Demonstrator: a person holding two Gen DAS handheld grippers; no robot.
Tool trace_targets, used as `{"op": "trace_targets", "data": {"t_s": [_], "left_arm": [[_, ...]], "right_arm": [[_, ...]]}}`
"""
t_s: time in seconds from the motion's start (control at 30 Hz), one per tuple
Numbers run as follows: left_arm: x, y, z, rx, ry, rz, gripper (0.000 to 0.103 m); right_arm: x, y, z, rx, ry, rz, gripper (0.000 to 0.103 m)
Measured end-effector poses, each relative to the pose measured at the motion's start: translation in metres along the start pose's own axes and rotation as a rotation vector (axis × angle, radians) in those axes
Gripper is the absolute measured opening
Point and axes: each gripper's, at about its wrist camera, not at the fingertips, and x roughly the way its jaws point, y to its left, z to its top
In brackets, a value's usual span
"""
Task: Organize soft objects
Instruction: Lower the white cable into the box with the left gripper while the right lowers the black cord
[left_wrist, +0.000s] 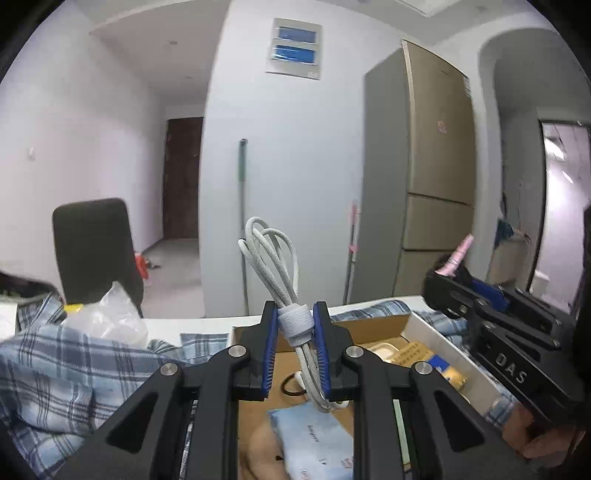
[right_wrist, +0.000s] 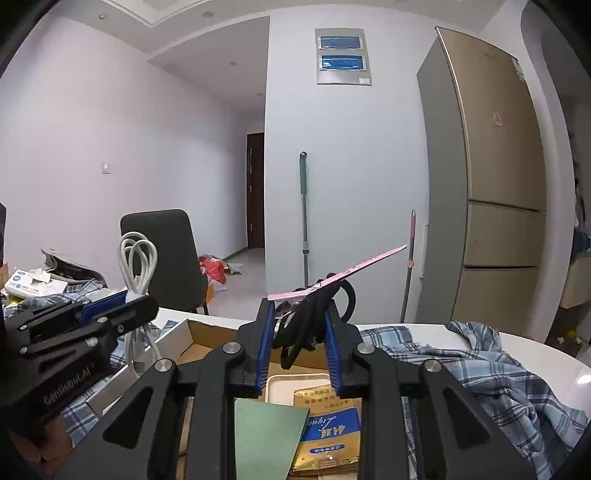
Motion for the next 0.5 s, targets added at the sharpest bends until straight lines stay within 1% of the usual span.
{"op": "trace_targets", "data": {"t_s": [0.07, 0.23, 0.37, 0.5], "left_arm": [[0.001, 0.001, 0.000, 0.000, 0.012, -0.010, 0.020], [0.003, -0.011, 0.000, 0.057, 0.030, -0.024, 0.020], [0.005, -0.011, 0.000, 0.052, 0.042, -0.011, 0.020], [0.006, -0.013, 0.000, 0.060, 0.033, -0.008, 0.020]], "right_arm": [[0.001, 0.000, 0.000, 0.000, 0.012, 0.003, 0.025], [0.012, 0.000, -0.002, 0.008, 0.073, 0.000, 0.025], [0.012, 0.000, -0.003, 0.004, 0.078, 0.001, 0.025], [0.013, 0.000, -0.002, 0.005, 0.083, 0.000, 0.025]]}}
